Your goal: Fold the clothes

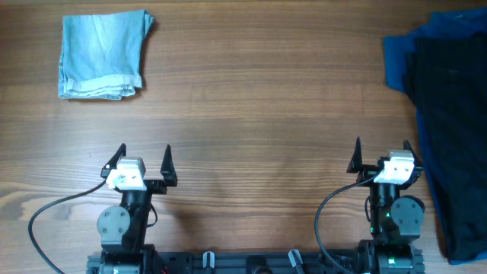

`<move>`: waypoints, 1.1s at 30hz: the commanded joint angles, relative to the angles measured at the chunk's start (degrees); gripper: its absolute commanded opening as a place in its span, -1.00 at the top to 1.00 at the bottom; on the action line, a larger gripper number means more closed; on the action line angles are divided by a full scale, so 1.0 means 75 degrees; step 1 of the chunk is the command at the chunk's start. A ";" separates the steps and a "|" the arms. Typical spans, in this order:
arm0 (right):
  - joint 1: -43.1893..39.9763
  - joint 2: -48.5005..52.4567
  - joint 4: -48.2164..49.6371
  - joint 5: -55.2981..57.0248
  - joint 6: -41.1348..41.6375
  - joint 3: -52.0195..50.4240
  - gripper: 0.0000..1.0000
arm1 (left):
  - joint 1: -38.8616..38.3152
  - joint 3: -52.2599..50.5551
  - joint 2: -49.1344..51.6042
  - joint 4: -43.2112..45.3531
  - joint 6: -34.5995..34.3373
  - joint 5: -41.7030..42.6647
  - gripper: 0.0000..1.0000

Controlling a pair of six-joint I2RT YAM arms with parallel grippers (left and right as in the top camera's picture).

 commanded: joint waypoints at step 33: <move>0.0047 0.0291 -0.0309 -0.2745 0.1303 0.2407 -0.99 | -0.0035 -0.0035 -0.0047 -0.0032 0.0128 0.0140 -1.00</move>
